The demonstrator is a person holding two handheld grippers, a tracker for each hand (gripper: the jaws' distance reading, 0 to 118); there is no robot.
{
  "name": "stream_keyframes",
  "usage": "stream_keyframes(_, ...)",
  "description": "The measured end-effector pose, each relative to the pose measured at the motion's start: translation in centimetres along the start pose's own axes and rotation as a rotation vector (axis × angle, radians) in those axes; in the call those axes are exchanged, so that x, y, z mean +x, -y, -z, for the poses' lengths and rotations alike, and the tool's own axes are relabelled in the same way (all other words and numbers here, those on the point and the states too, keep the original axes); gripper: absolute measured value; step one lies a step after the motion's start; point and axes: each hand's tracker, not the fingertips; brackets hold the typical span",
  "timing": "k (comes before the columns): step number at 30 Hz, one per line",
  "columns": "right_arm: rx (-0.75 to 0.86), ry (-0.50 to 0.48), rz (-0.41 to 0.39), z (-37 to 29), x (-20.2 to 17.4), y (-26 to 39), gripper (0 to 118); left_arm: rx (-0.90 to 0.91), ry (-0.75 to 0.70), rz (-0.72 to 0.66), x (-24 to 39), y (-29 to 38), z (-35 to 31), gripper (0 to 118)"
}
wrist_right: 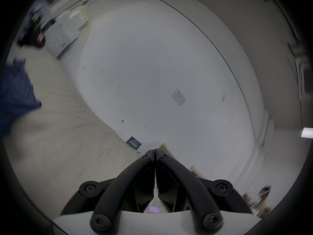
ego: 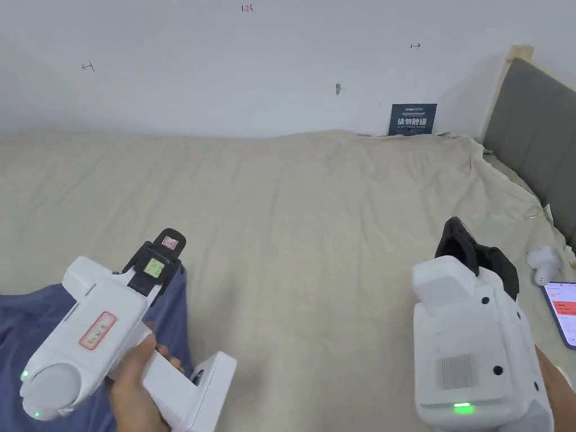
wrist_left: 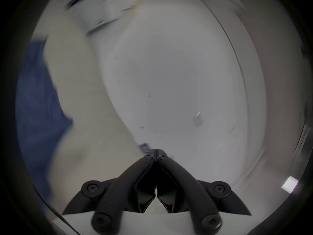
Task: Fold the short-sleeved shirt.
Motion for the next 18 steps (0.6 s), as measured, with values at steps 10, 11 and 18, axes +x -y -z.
stream_keyframes(10, -0.169, -0.239, 0.745, 0.5, 3.7, 1.4, 0, 0.103, -0.248, 1.019, 4.0, 7.5, 0.5, 0)
stream_keyframes(11, -0.174, -0.235, 0.752, 0.5, 3.7, 1.5, 0, 0.087, -0.238, 0.978, 4.0, 7.6, 0.5, 0)
stream_keyframes(18, -0.176, -0.215, 0.708, 0.5, 3.6, 1.7, 0, 0.072, -0.220, 0.879, 3.3, 6.7, 0.5, 0)
